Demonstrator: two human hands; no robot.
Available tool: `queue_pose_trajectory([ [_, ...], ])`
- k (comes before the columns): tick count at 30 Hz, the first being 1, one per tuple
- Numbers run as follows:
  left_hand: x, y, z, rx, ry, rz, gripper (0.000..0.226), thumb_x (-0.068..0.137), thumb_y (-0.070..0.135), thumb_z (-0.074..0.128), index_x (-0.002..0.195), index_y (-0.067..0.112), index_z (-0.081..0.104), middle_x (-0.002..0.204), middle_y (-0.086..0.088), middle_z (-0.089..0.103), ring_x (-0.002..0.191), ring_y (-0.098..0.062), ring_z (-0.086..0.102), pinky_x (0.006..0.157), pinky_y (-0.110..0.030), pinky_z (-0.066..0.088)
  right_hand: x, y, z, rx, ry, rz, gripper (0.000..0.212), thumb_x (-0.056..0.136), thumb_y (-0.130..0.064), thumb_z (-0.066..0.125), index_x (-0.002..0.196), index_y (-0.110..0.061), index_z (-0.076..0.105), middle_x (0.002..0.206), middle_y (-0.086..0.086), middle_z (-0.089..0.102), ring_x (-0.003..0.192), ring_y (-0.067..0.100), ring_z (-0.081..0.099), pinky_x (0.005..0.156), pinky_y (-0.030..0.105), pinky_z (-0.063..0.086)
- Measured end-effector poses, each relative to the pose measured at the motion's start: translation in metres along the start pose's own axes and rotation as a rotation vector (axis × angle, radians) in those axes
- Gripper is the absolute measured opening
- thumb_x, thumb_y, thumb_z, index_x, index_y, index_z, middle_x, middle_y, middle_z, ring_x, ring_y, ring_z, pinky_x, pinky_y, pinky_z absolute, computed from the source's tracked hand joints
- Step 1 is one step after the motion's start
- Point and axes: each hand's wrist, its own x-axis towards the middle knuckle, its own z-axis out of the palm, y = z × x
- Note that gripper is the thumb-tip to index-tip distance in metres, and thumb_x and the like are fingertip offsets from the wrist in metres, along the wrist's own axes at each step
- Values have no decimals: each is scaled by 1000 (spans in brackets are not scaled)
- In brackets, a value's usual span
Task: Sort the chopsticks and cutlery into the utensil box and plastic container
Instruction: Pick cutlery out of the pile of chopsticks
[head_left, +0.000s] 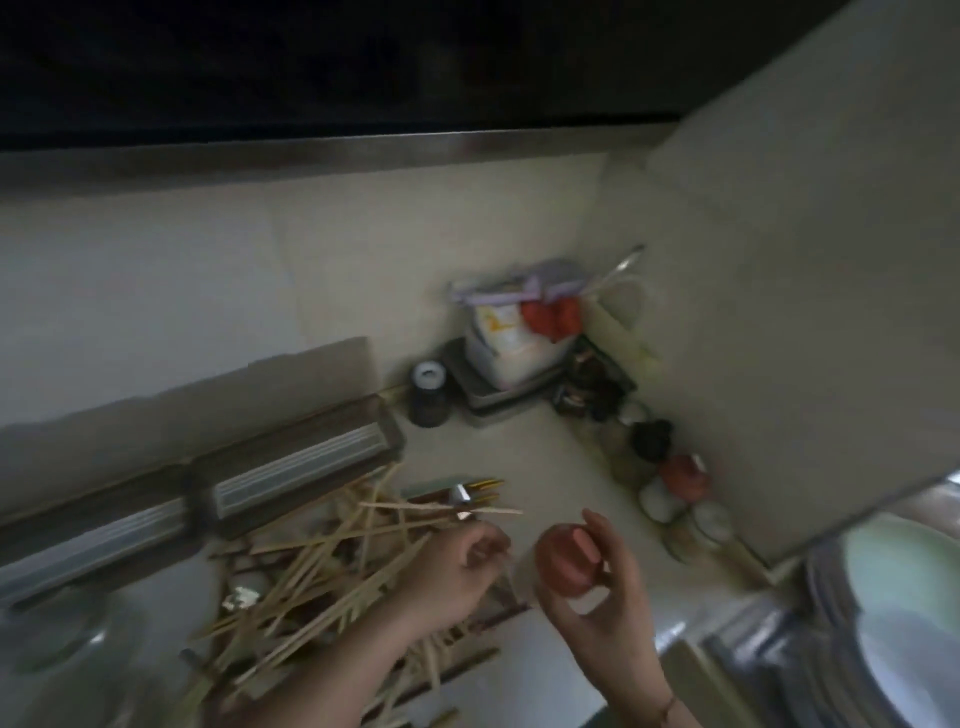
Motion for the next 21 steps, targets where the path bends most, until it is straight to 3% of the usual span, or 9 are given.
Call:
queue_pose_trajectory([
  [2,21,15,34,6,-97,11,6,85,28,63,87,34,63,84,17,68,77,6,61,81,-23,51,2,25,-26,-57,139,49,78,55,-40,82,124,-47,45,119,-28,52,103,2,58,80,24,52],
  [6,56,43,94,13,-256,-11,14,92,21,62,104,28,63,99,12,66,84,12,59,78,-6,43,5,81,-72,-114,378,211,74,52,-31,83,117,-44,49,112,-24,52,104,18,59,82,48,53],
  [9,80,65,133,-83,-357,-88,22,93,16,61,110,27,52,107,7,60,101,-4,58,80,-7,41,5,111,-99,-158,463,256,78,53,-4,86,117,-32,51,111,-7,52,105,24,56,92,36,47],
  [11,91,82,154,-173,-409,-179,17,96,15,58,97,30,48,98,8,60,89,-4,58,76,-12,43,6,125,-109,-149,492,288,81,53,13,81,117,-25,49,113,3,52,107,28,55,93,24,42],
  [13,98,96,174,-282,-460,-256,12,98,17,53,91,26,51,82,13,64,69,3,60,64,-13,45,9,135,-115,-122,506,319,80,55,20,74,119,-21,48,116,6,52,110,28,53,94,27,41],
  [15,100,102,188,-324,-484,-262,5,99,20,51,102,24,53,84,12,64,63,4,60,54,-13,45,12,140,-119,-86,525,354,79,59,21,70,123,-19,48,118,4,51,112,22,52,96,30,42],
  [18,105,101,201,-263,-476,-205,25,96,25,56,121,23,51,86,7,66,64,1,62,50,-15,43,22,137,-119,-17,566,365,67,66,13,65,124,-16,48,116,4,51,108,-4,51,96,15,39],
  [19,106,102,202,-227,-465,-184,28,95,25,57,123,22,51,85,7,67,65,0,64,50,-16,44,25,139,-118,2,581,363,61,68,8,65,124,-12,48,117,7,52,109,-6,50,97,15,39],
  [21,109,99,205,-155,-440,-137,28,95,25,57,122,21,53,88,5,71,72,-4,66,54,-18,46,31,146,-117,22,577,382,57,72,5,68,125,-7,50,121,11,54,114,9,53,102,33,42],
])
